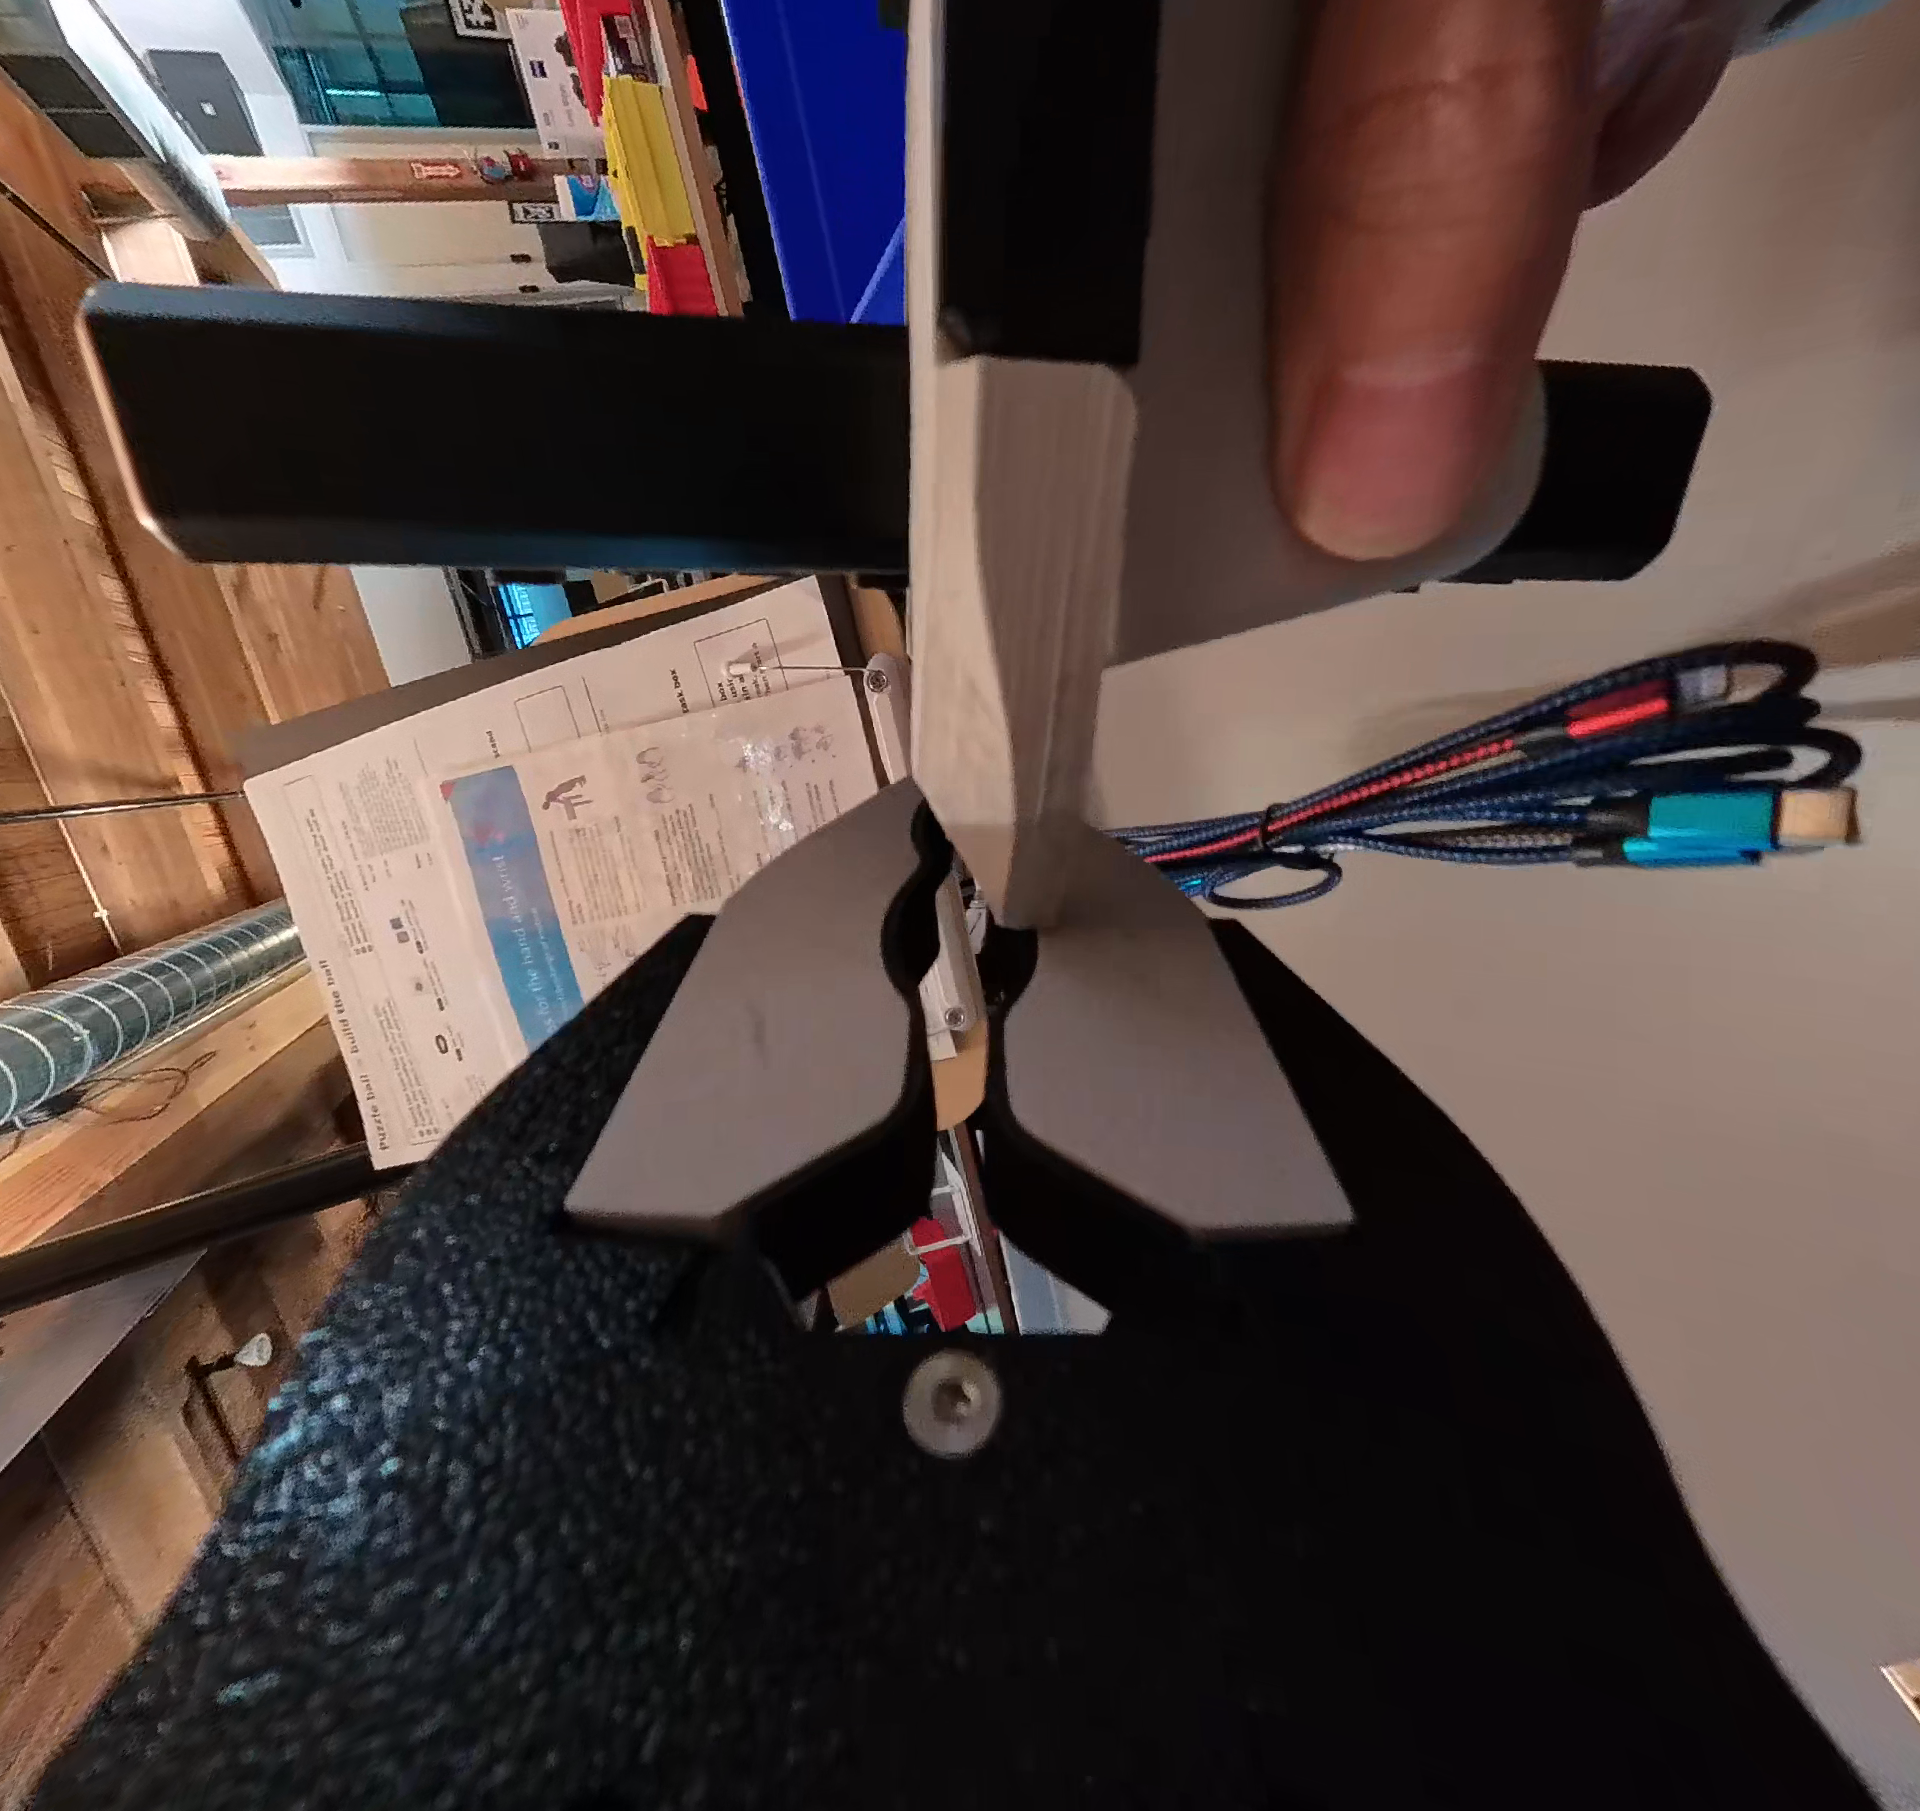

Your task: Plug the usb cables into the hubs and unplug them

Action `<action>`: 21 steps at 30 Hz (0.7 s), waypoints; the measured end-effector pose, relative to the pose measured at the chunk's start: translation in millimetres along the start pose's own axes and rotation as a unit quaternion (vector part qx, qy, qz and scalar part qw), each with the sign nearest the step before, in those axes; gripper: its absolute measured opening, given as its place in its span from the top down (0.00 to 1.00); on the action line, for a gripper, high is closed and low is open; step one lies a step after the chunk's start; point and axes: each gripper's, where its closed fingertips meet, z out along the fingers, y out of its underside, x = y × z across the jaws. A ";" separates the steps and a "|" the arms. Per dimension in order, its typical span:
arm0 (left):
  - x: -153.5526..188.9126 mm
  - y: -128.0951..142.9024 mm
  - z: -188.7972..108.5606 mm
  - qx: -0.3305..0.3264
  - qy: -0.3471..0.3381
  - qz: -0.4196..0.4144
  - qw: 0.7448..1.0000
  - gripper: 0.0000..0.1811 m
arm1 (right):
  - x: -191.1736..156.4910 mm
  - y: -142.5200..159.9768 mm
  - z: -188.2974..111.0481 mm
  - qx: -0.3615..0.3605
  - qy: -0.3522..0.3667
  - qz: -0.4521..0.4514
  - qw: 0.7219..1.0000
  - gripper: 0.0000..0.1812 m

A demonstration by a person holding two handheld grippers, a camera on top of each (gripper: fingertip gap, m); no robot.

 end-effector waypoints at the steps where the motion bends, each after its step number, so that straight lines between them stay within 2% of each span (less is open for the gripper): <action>1: 2.6 -0.9 0.4 0.009 0.010 -0.002 1.000 0.99 | 0.6 0.4 -0.2 -0.001 0.001 0.000 1.000 0.59; 4: 14.4 -8.2 -0.2 0.077 0.077 -0.046 0.993 0.98 | 2.4 4.4 -4.4 -0.013 0.000 -0.002 1.000 0.59; 7: 24.3 -20.4 -7.7 0.161 0.153 -0.104 0.969 0.97 | -5.9 -2.8 -7.1 0.005 -0.033 0.006 0.999 0.59; 9: 22.8 -21.1 -9.2 0.183 0.164 -0.129 0.961 0.96 | -9.9 -5.9 -7.2 0.007 -0.049 0.006 0.999 0.58; 14: 15.3 -8.5 -6.8 0.166 0.131 -0.104 0.972 0.98 | -9.6 3.9 -6.0 -0.045 -0.038 -0.021 0.998 0.59; 19: 45.8 24.6 18.0 0.048 0.100 -0.013 0.994 0.98 | 3.0 0.7 -13.5 -0.043 -0.001 -0.030 0.999 0.59; 21: 56.1 39.2 30.1 0.005 0.067 0.012 0.998 0.98 | 5.8 3.0 -18.4 -0.050 0.006 -0.035 0.998 0.59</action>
